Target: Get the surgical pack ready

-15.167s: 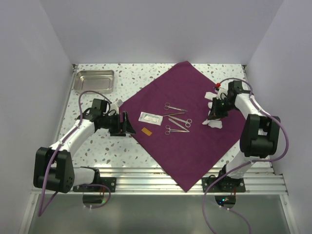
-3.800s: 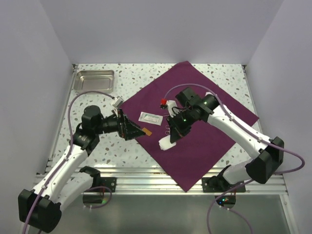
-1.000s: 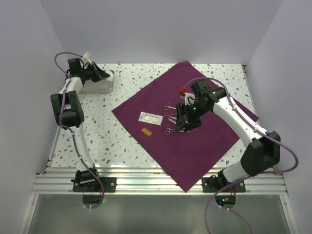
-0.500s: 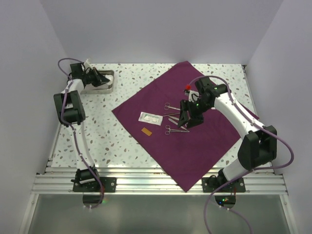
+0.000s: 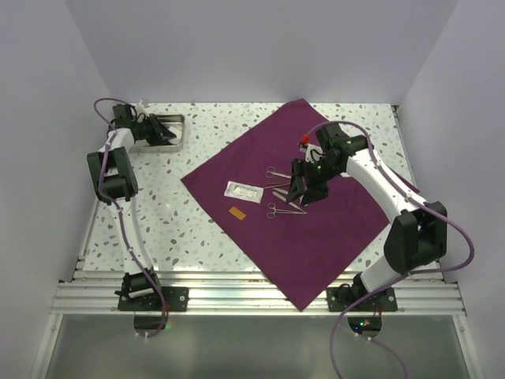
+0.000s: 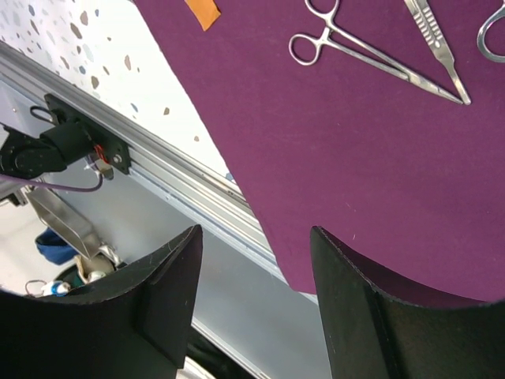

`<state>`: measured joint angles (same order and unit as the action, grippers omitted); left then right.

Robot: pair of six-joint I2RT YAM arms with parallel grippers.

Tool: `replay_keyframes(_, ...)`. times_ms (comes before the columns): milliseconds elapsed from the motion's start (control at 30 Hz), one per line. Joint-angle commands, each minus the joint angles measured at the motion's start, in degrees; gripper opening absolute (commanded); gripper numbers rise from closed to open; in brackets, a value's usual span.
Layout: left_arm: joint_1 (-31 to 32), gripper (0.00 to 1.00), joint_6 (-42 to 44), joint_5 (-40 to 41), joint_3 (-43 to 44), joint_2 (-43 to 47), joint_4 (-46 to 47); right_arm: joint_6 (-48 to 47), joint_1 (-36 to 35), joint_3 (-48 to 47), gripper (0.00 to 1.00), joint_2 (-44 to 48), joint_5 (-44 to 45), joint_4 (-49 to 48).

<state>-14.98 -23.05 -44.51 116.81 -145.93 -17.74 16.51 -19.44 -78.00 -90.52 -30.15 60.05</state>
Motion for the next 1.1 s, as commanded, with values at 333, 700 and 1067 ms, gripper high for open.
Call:
replay_keyframes(333,-0.5,0.64,0.3,5.0,-0.7,7.6,-0.1,15.0,9.1,-10.9,0.59,-7.0,10.3,-6.7)
replay_keyframes(700,0.0,0.71,-2.8,11.6,-8.1,17.3,-2.0,16.6,24.3,-6.1,0.59,-9.0,19.4,-11.1)
replay_keyframes(1067,7.2,0.68,-5.9,20.0,-25.8,33.3,-1.0,12.0,32.5,-4.6,0.44,-13.8,18.6,-17.7)
